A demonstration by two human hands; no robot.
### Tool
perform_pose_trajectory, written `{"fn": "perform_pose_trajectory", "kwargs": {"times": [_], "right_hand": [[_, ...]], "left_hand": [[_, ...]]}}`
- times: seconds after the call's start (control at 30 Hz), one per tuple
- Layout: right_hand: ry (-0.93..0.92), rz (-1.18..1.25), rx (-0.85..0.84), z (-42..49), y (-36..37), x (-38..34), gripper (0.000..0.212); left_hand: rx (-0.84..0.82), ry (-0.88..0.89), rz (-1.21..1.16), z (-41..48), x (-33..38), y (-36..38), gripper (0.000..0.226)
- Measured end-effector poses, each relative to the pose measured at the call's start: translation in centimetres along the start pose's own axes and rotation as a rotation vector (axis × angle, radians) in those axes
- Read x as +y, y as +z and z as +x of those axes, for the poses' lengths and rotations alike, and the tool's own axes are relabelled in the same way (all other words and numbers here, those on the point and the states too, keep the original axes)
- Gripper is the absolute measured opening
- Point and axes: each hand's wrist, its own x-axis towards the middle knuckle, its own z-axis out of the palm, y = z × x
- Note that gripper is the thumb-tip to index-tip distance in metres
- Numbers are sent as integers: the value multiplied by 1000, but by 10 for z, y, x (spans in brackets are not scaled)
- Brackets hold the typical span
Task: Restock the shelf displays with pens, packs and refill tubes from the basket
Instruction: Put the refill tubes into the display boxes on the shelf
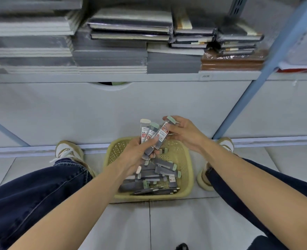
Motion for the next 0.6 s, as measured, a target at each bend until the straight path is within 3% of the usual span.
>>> {"fn": "perform_pose_trajectory", "kwargs": {"times": [0.3,0.6], "right_hand": [[-173,-111,-14,-23,6,-134,22],[-571,-38,74,-55,-6,-282,20]], "left_hand": [[34,386,207,-21,114,31,28],[17,560,135,-52,246,80,29]]}}
